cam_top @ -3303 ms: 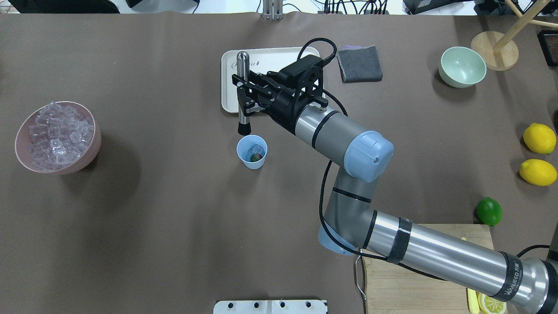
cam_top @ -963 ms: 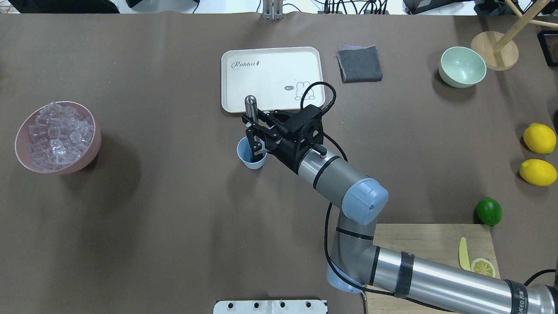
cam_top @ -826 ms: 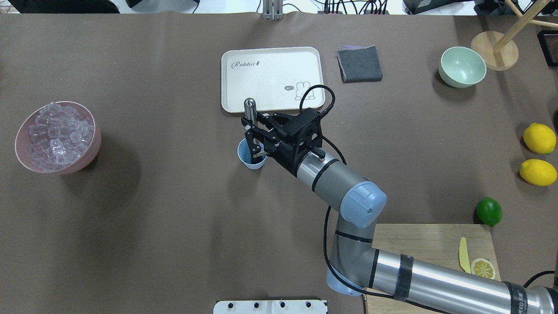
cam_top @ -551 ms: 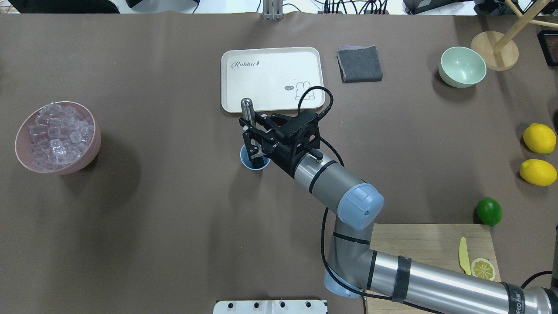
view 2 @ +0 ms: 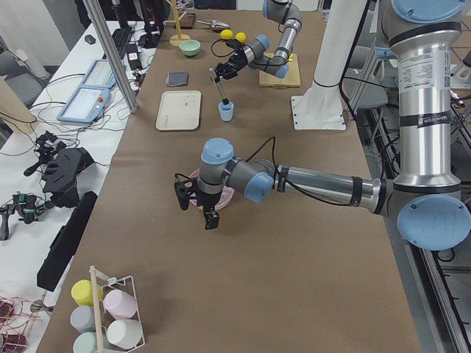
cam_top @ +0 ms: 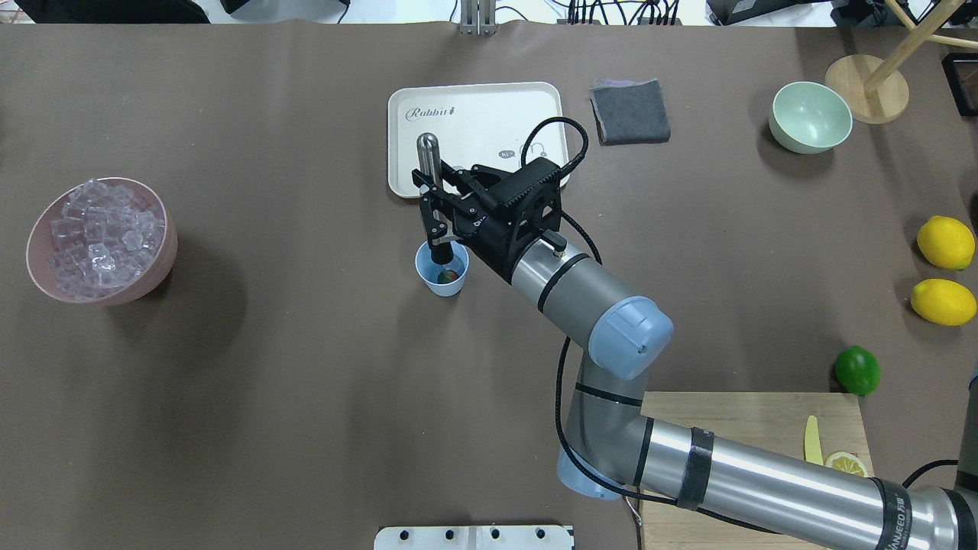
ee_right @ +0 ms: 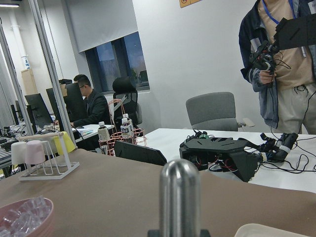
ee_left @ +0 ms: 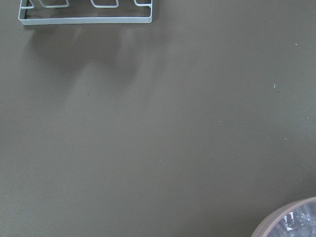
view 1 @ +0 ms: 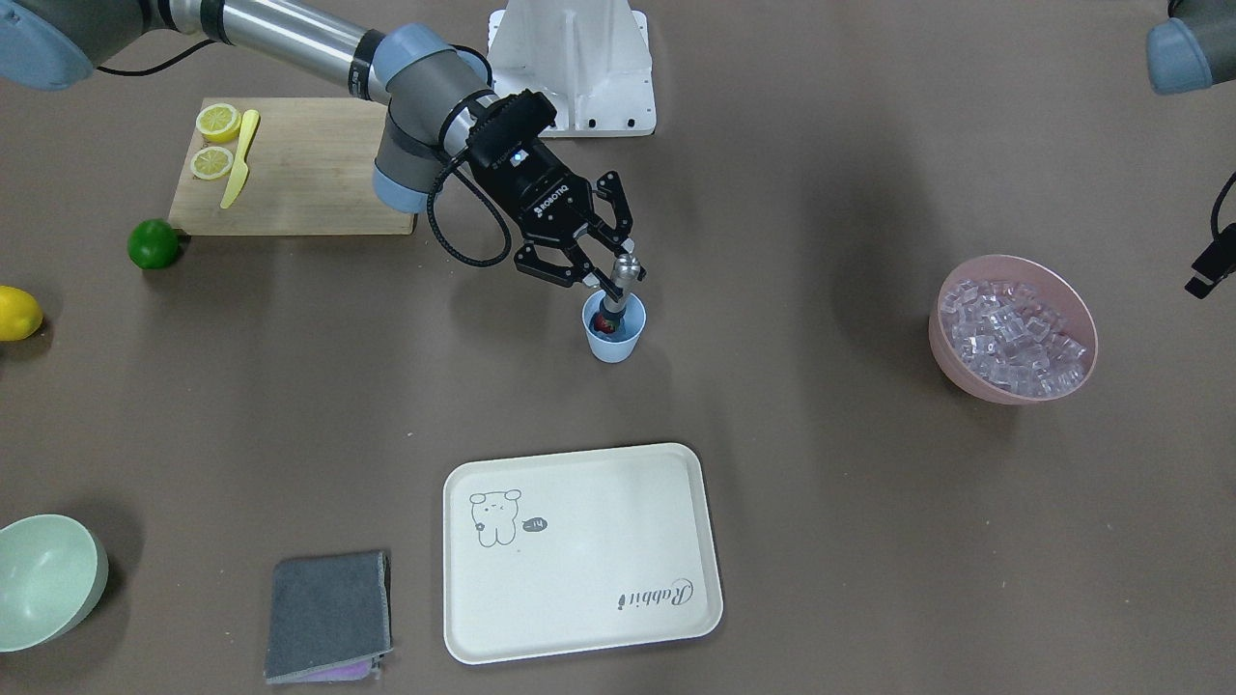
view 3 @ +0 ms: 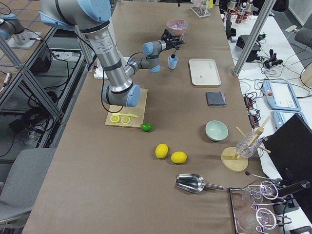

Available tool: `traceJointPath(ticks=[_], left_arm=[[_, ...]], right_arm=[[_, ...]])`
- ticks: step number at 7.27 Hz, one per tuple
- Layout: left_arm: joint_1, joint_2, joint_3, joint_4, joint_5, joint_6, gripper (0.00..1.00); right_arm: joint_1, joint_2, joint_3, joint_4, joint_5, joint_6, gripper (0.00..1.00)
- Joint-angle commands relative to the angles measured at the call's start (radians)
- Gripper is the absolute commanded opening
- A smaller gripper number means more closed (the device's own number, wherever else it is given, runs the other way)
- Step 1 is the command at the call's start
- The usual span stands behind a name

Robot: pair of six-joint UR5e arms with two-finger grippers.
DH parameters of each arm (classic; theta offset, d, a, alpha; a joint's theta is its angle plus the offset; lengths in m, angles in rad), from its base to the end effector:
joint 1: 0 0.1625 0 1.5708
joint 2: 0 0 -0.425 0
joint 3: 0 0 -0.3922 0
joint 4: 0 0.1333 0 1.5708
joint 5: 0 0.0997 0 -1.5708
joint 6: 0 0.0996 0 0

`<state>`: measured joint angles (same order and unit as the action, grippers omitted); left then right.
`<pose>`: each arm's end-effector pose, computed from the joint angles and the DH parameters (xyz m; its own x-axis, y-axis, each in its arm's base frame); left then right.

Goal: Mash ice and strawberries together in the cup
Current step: 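Press the pestle up and down inside the cup with the right gripper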

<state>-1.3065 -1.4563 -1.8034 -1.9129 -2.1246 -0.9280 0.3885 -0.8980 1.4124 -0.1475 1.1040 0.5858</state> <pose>0.0441 -0.4728 0.5701 0.6429 -0.4239 -0.6380 0.4680 0.8767 -0.1109 -0.5374 -0.4124 0.1769 0.4223 -0.6312 0.6506 -0.6786 0.2557 0.6886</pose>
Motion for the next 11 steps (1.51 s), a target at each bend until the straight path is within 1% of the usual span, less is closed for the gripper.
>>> traceJointPath(ticks=[1, 4, 6, 9, 11], left_arm=[[0.001, -0.01, 0.013, 0.0, 0.0, 0.0, 0.97], [0.003, -0.012, 0.021, 0.0, 0.0, 0.002, 0.97], [0.003, -0.013, 0.029, 0.0, 0.0, 0.005, 0.97], [0.003, -0.027, 0.044, 0.0, 0.0, 0.008, 0.97], [0.003, -0.027, 0.041, 0.0, 0.0, 0.006, 0.97]], right_arm=[[0.018, 0.011, 0.0, 0.0, 0.0, 0.0, 0.0], [0.016, 0.01, -0.018, -0.009, -0.004, 0.0, 0.0], [0.01, 0.011, -0.056, -0.009, -0.003, 0.002, 0.0], [-0.02, 0.01, -0.072, -0.007, -0.03, 0.005, 0.0], [-0.025, 0.007, -0.081, -0.006, -0.032, 0.005, 0.0]])
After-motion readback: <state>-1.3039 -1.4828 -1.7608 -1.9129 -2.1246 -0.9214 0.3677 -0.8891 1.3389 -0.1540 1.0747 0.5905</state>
